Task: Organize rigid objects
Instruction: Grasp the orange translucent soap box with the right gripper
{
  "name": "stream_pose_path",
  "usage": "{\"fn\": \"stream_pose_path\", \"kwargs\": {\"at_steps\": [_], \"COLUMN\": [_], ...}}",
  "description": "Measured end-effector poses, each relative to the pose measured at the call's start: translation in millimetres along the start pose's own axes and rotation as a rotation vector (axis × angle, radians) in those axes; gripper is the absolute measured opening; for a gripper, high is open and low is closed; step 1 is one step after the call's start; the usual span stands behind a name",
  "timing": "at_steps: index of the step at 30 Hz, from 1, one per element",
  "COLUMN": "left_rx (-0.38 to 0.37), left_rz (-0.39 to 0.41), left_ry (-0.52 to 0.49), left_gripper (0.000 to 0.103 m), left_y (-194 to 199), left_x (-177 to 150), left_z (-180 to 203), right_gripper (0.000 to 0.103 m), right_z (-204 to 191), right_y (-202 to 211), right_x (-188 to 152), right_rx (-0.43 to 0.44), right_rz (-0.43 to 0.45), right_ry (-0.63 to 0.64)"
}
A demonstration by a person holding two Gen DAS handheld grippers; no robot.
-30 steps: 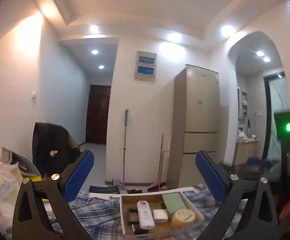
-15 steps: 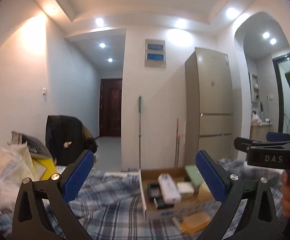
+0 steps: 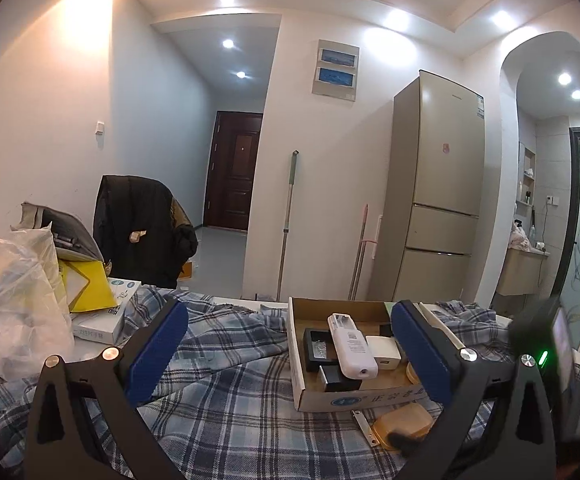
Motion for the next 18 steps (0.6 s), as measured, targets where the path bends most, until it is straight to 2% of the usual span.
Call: {"fn": "stream_pose_path", "kwargs": {"at_steps": [3,7,11,14,15,18], "left_rx": [0.009,0.016,0.017,0.012,0.01,-0.01], "left_rz": [-0.015,-0.025,-0.025,-0.026,-0.031,-0.068], "left_ry": [0.008,0.013,0.009,-0.001,-0.007,-0.025], "left_gripper": [0.103,0.103,0.103,0.103,0.103,0.103], "left_y": [-3.2,-5.6,-5.4,-5.9,-7.4,-14.4], "left_x": [-1.1,-1.6,-1.7,-1.7,-2.4,-6.7], "left_z": [-3.3,-4.9,-4.8,-3.4,-3.0,2.2], "right_gripper": [0.094,0.093,0.084,0.073,0.065,0.062], "right_z": [-4.4,0.4,6.5,7.1,5.6,8.3], "right_y": [-2.6,-7.4,-12.3,-17.9,-21.1,-23.7], "right_x": [-2.2,-9.3,-10.3,-9.2,-6.9,-4.2], "right_rx": [-0.021,-0.013,-0.007,-0.013,-0.002,-0.012], "right_rz": [-0.007,-0.047,-0.066,-0.08,-0.083,-0.083], "right_ry": [0.038,0.002,-0.042,-0.045,-0.045,-0.066]}}
Point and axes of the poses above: each gripper's, at about its wrist camera, not at the fingertips, and y roughly against the way its jaws point, z to its right, x to its top, the point moved 8 cm from there along -y, roughly the way its jaws point, and after that the axes turned 6 degrees about z, right-handed, at the moved point
